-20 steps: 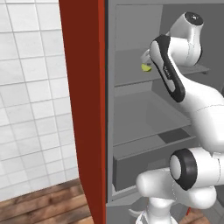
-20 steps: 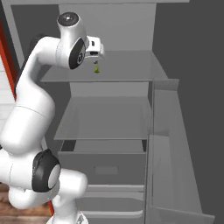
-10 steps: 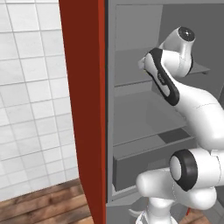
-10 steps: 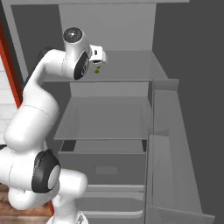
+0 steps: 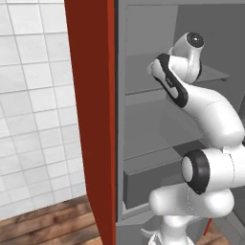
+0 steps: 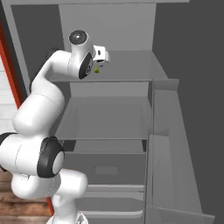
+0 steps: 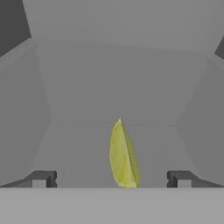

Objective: There is a bowl on the dining counter. Grab a lemon wedge from the fridge and place it in the bowl. Then get the liquor bottle and glass cup from the cabinet and place them next to the bowl.

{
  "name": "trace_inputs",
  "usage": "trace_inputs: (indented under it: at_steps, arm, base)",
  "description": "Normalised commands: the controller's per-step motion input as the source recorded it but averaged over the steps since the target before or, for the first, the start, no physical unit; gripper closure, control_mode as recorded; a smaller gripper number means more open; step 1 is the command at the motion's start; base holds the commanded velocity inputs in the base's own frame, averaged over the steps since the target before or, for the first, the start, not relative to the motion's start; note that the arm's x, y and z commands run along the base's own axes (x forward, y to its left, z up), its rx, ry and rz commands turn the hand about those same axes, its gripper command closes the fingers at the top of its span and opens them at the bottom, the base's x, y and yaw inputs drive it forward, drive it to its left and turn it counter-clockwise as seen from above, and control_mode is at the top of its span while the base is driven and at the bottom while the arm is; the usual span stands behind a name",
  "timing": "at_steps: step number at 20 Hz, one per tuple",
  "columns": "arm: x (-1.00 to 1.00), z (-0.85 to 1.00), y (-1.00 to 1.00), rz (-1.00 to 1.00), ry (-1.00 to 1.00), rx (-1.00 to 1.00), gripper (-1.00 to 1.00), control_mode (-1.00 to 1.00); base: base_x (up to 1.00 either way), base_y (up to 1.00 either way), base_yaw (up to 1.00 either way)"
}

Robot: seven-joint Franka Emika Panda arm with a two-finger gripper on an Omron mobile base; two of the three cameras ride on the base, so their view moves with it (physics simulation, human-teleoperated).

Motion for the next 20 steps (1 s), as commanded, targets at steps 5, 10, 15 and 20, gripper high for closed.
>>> trace_inputs:
  at_steps: [5,10,15,20]
  arm:
    - [0.19,-0.06,-0.06,0.00,0.00,0.00,-1.00,-1.00]
    - [0.14,-0.17,-0.05,0.00,0.00,0.00,-1.00,-1.00]
    - [0.12,-0.19,-0.04,0.00,0.00,0.00,-1.00,-1.00]
    - [0.02,-0.19,-0.05,0.00,0.00,0.00,-1.00,-1.00]
  base:
    - [0.00,0.00,0.00]
    - [0.00,0.00,0.00]
    - [0.00,0.00,0.00]
    - [0.00,0.00,0.00]
